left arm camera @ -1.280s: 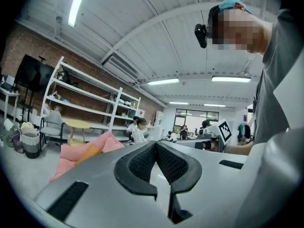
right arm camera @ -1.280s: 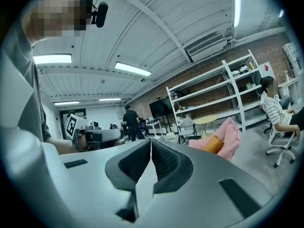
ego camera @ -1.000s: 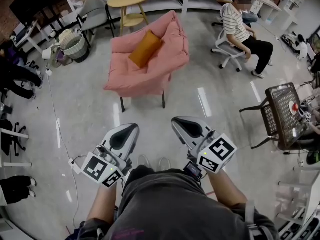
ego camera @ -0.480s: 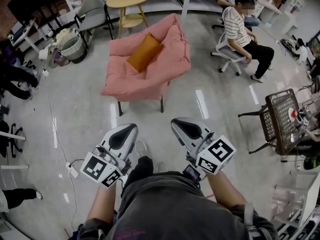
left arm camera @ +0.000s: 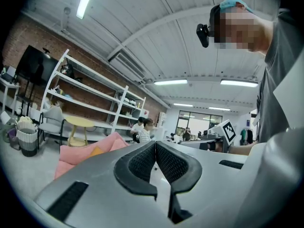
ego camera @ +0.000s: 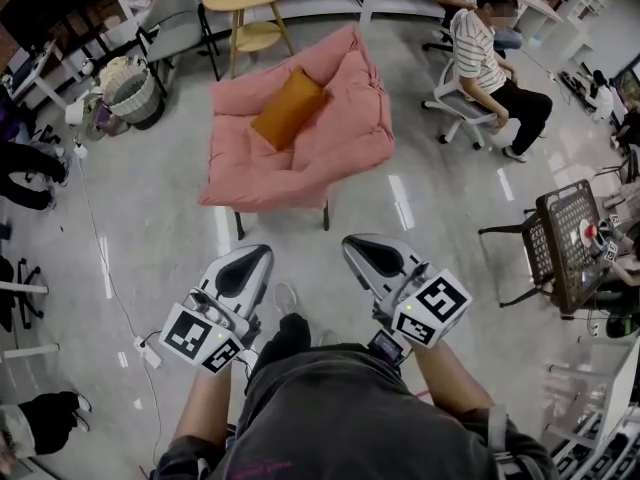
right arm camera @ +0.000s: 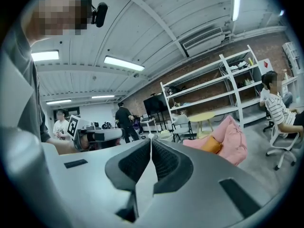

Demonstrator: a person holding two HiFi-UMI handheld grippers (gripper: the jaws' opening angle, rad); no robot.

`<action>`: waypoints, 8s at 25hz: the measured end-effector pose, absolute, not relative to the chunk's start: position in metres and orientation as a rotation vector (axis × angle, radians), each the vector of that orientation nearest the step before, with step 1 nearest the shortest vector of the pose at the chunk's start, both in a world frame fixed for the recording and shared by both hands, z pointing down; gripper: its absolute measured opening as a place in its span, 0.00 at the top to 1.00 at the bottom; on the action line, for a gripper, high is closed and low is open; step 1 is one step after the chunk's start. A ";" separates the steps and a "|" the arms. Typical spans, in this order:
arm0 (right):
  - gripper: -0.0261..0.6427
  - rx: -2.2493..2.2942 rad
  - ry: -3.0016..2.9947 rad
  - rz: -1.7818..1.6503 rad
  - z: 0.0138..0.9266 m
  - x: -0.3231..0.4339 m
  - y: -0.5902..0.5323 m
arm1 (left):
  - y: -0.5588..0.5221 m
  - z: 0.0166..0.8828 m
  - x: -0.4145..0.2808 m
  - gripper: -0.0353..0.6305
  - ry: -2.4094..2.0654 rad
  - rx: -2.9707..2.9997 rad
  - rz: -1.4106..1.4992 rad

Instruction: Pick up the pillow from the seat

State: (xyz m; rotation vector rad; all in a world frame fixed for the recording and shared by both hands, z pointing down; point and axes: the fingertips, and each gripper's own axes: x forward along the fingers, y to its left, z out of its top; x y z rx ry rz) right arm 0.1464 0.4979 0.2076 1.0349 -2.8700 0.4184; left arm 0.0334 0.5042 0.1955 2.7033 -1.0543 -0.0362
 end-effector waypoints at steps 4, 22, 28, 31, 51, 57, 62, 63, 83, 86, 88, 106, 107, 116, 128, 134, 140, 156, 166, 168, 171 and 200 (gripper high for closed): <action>0.94 1.049 -2.854 0.437 0.212 0.126 0.466 | 0.471 0.201 0.015 0.93 -1.028 2.697 -0.028; 0.94 1.144 -2.776 0.456 0.213 0.056 0.337 | 0.340 0.208 -0.065 0.93 -0.962 2.697 -0.035; 0.94 1.157 -2.770 0.446 0.212 0.036 0.310 | 0.313 0.207 -0.082 0.93 -0.935 2.714 -0.039; 0.94 1.161 -2.767 0.445 0.214 0.030 0.298 | 0.303 0.208 -0.086 0.93 -0.923 2.718 -0.038; 0.94 1.149 -2.775 0.416 0.225 0.035 0.213 | 0.229 0.222 -0.092 0.87 -0.972 2.697 -0.021; 0.94 1.135 -2.778 0.445 0.236 0.056 0.164 | 0.184 0.234 -0.068 0.85 -0.976 2.675 0.017; 0.94 1.098 -2.786 0.473 0.249 0.074 0.119 | 0.140 0.243 -0.048 0.84 -0.997 2.655 0.050; 0.94 1.091 -2.787 0.473 0.251 0.079 0.109 | 0.131 0.246 -0.043 0.84 -1.001 2.650 0.057; 0.84 1.018 -2.744 0.556 0.305 0.135 -0.029 | -0.003 0.304 0.013 0.71 -1.005 2.578 0.196; 0.76 1.021 -2.724 0.553 0.313 0.137 -0.041 | -0.016 0.313 0.015 0.69 -0.993 2.578 0.212; 0.75 1.021 -2.711 0.557 0.319 0.138 -0.047 | -0.025 0.319 0.016 0.68 -0.981 2.581 0.223; 0.60 1.125 -2.491 0.636 0.414 0.120 -0.122 | -0.110 0.441 -0.032 0.52 -0.794 2.518 0.370; 0.59 1.127 -2.477 0.638 0.420 0.119 -0.127 | -0.115 0.449 -0.035 0.51 -0.781 2.517 0.384; 0.55 1.138 -2.343 0.660 0.482 0.104 -0.157 | -0.151 0.523 -0.059 0.44 -0.663 2.509 0.489; 0.53 1.111 -2.186 0.631 0.560 0.104 -0.204 | -0.176 0.659 -0.089 0.39 -0.572 2.366 0.586; 0.52 1.030 -2.146 0.639 0.591 0.105 -0.221 | -0.172 0.722 -0.093 0.37 -0.549 2.252 0.585; 0.51 0.933 -2.108 0.624 0.619 0.100 -0.235 | -0.161 0.781 -0.096 0.36 -0.562 2.085 0.519; 0.46 0.705 -2.079 0.792 0.670 0.092 -0.248 | -0.154 0.852 -0.070 0.33 -0.478 1.853 0.250; 0.46 0.627 -2.082 0.808 0.681 0.070 -0.225 | -0.139 0.864 -0.072 0.33 -0.476 1.753 0.140; 0.46 0.623 -2.076 0.792 0.680 0.065 -0.224 | -0.139 0.863 -0.075 0.33 -0.483 1.748 0.134; 0.46 0.629 -2.061 0.769 0.679 0.065 -0.222 | -0.137 0.860 -0.073 0.35 -0.487 1.740 0.128; 0.61 0.660 -2.122 0.689 0.649 0.075 -0.211 | -0.141 0.826 -0.068 0.51 -0.505 1.797 0.095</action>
